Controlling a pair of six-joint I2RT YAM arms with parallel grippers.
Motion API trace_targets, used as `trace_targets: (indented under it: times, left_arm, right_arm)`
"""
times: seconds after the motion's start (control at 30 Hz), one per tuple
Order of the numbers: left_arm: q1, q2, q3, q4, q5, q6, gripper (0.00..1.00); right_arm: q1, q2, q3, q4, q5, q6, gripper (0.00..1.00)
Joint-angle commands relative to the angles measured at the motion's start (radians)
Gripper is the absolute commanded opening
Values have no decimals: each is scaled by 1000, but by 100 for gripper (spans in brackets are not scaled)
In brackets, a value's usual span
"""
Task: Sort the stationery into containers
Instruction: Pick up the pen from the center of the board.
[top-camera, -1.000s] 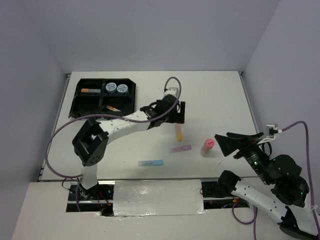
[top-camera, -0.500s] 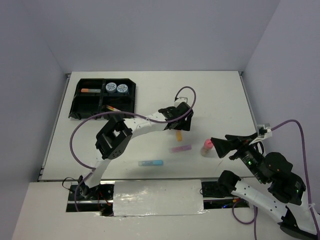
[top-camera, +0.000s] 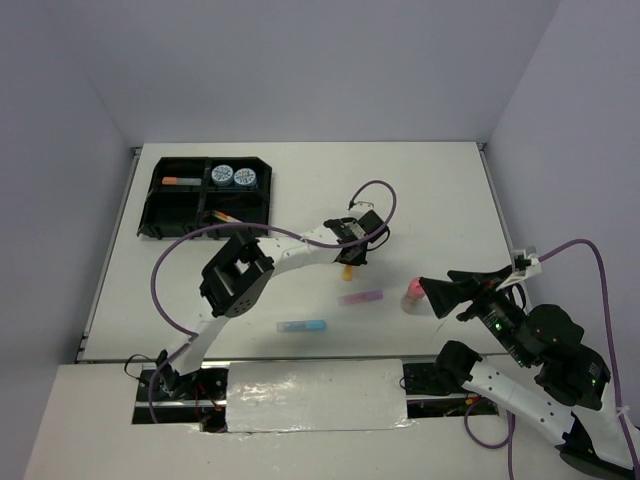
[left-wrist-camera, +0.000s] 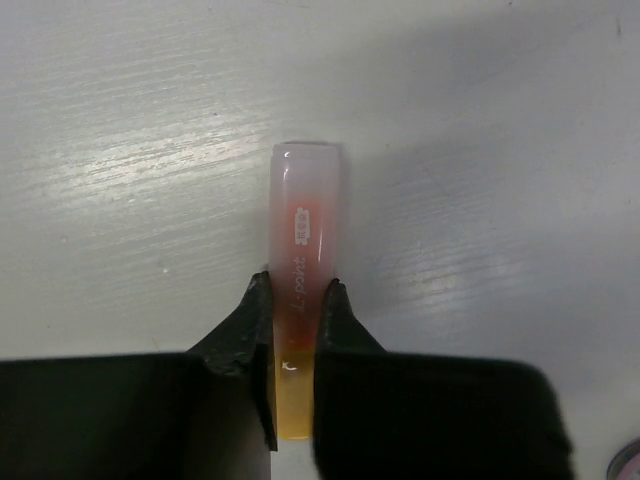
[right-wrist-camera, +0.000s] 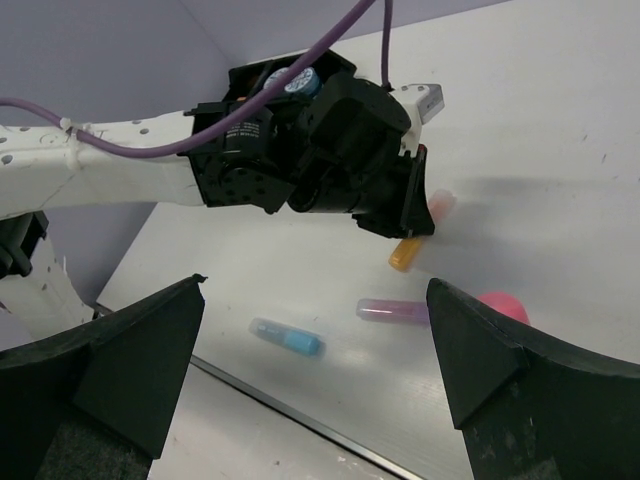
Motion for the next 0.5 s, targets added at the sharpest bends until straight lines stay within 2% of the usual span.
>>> trace_targets:
  times: [0.0,0.07,0.17,0.27,0.33,0.37,0.47]
  left_arm:
    - [6,-7,9,-72,-42,12,0]
    - [25,-49,-29,-62,-77,13,0]
    - [104,-198,-120,4,-77,30,0]
    - [273,-394,-181,35,-45,36,0]
    - [352,-453,-206,37,-25,36,0]
    - [425,-505,-212,63,5,52,0]
    - [531,-554,-187,55,42,67,0]
  right_arm:
    - [0,-13,2,46,-11,-24,100]
    - [0,-16,-1,48,-11,-26,100]
    - [2,-22,-4,49,-12,-29,100]
    - [3,-27,-9,54,-14,-32,100]
    - [-1,-28,-12,55,-16,-35,100]
    - [2,-30,-15,61,-19,-38,100]
    - [0,-33,-22,74,-19,-46,100]
